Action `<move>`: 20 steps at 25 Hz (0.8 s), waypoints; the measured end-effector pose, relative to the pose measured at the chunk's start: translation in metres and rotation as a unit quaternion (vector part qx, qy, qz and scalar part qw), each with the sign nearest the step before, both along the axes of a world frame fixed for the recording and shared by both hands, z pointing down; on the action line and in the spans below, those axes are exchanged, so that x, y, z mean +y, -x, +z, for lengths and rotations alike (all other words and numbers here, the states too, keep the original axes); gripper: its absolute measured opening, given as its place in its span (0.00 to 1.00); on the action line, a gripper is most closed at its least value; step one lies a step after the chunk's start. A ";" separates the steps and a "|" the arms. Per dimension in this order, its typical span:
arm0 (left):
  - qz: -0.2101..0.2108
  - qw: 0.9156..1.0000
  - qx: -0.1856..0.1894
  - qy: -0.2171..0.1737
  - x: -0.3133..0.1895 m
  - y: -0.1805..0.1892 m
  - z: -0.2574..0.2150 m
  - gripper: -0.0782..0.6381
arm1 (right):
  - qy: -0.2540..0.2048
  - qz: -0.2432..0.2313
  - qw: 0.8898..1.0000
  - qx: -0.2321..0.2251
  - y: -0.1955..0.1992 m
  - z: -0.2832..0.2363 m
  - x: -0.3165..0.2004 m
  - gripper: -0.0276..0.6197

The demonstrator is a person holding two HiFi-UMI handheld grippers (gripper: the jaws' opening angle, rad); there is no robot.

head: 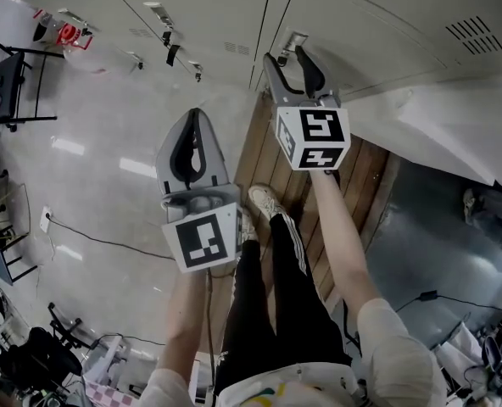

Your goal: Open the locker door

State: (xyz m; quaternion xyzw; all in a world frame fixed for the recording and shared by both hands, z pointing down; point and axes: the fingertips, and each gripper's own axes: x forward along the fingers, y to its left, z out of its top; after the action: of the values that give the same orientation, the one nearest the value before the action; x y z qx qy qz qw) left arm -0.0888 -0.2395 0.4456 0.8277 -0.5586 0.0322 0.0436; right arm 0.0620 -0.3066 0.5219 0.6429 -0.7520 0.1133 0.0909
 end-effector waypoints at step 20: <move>0.006 0.999 -0.019 0.040 -0.006 -0.005 0.040 0.13 | 0.069 0.045 0.997 0.004 -0.030 0.064 -0.049 0.20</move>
State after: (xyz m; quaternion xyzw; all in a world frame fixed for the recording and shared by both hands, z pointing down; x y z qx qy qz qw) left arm -0.0841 -0.2459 0.4853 0.8277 -0.5527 0.0707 0.0663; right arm 0.0918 -0.3552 0.5859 0.6688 -0.7124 0.1659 0.1329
